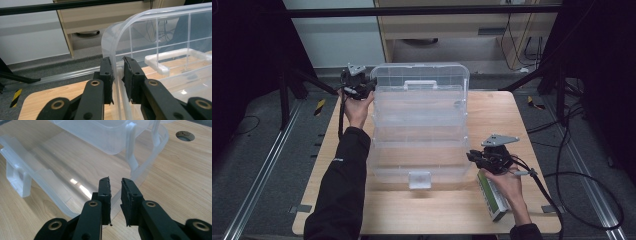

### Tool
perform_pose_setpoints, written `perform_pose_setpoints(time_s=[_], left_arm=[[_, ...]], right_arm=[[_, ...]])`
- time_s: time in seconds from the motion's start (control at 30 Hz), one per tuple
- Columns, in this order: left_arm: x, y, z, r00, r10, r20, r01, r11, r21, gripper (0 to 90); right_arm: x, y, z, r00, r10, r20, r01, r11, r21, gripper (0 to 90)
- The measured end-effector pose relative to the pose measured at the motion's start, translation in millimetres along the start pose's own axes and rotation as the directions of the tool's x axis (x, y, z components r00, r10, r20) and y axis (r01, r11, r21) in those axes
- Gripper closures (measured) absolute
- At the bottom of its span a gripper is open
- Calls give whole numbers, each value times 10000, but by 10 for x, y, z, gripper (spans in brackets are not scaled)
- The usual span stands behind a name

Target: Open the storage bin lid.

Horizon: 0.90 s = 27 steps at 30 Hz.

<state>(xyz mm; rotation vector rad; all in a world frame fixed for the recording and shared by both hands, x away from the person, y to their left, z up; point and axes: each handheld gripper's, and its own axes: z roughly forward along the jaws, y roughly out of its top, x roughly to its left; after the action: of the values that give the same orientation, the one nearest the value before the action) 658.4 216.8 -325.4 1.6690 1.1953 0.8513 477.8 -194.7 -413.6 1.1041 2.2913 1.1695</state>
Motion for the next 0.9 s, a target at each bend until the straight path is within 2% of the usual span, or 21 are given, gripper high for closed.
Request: perform_pose_setpoints(time_s=[0.07,0.2,0.53,0.63,0.73,0.8,0.9], left_arm=[[1,-3,20,10000,-17,-14,17,10000,10,772],[-12,23,56,9996,220,-185,-215,9995,241,766],[2,24,160,9996,76,-289,-64,9991,419,763],[4,15,186,9993,156,-353,-140,9988,468,757],[11,-23,224,9983,341,-469,-314,9980,557,736],[37,-57,219,9993,203,-298,-187,9984,540,733],[93,-124,178,9996,110,-259,-96,9984,554,716]], right_arm=[[-1,0,0,10000,-21,-4,21,10000,-4,783],[-5,1,2,10000,-16,-15,16,10000,1,782],[1,3,0,10000,-5,-45,5,10000,27,783],[2,5,1,10000,-90,-8,90,10000,26,784],[3,3,-1,9999,-99,26,99,9999,28,786],[6,0,-2,9999,-125,55,125,9999,27,786],[6,-1,-1,9999,-142,59,142,9999,13,785]])
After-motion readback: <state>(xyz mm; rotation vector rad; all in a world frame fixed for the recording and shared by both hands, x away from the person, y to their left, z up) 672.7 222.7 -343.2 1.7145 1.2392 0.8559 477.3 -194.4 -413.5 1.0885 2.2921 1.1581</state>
